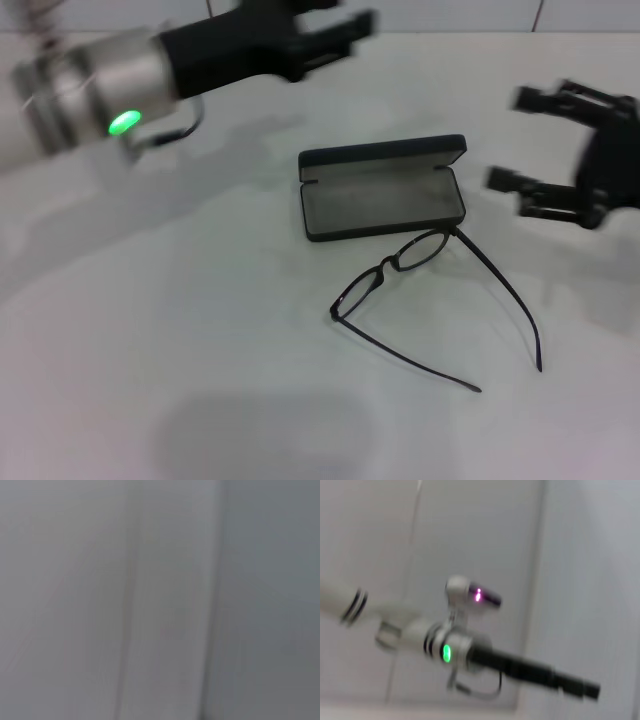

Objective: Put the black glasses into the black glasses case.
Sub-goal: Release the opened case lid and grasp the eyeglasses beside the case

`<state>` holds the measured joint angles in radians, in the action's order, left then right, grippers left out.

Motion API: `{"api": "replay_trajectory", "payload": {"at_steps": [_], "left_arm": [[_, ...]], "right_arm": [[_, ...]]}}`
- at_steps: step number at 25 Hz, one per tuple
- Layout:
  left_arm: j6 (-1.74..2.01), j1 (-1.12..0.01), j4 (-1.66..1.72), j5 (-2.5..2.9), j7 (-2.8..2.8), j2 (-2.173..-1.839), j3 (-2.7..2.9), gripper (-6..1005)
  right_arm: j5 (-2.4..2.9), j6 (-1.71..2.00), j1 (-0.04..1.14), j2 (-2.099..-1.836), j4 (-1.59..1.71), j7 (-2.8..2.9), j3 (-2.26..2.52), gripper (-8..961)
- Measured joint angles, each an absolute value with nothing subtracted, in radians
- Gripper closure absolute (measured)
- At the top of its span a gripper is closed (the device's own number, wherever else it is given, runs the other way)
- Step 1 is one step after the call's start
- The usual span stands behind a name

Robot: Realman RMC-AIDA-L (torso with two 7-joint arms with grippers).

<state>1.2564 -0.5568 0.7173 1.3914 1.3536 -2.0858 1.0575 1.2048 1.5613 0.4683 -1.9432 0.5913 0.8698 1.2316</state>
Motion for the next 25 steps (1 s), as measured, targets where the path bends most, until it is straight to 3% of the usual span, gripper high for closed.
{"api": "replay_trajectory", "payload": {"at_steps": [4,11,18,25], "left_arm": [[1.393,-0.435,0.554,1.204,1.258,-2.086,0.982,404],[1.577,-0.296,0.445,1.096,1.138,-2.087,0.947,405],[1.593,-0.272,0.389,1.085,1.069,-2.082,0.944,404],[1.593,-0.315,0.36,1.092,1.041,-2.084,0.947,407]], "right_arm": [[1.601,1.446,0.58,-1.938,0.841,1.136,1.229,174],[1.99,1.602,0.832,-1.932,0.899,1.348,1.228,177],[2.306,1.553,1.07,-2.026,0.779,1.42,1.287,182],[2.233,1.407,1.152,-2.029,0.674,1.45,1.479,188]]}}
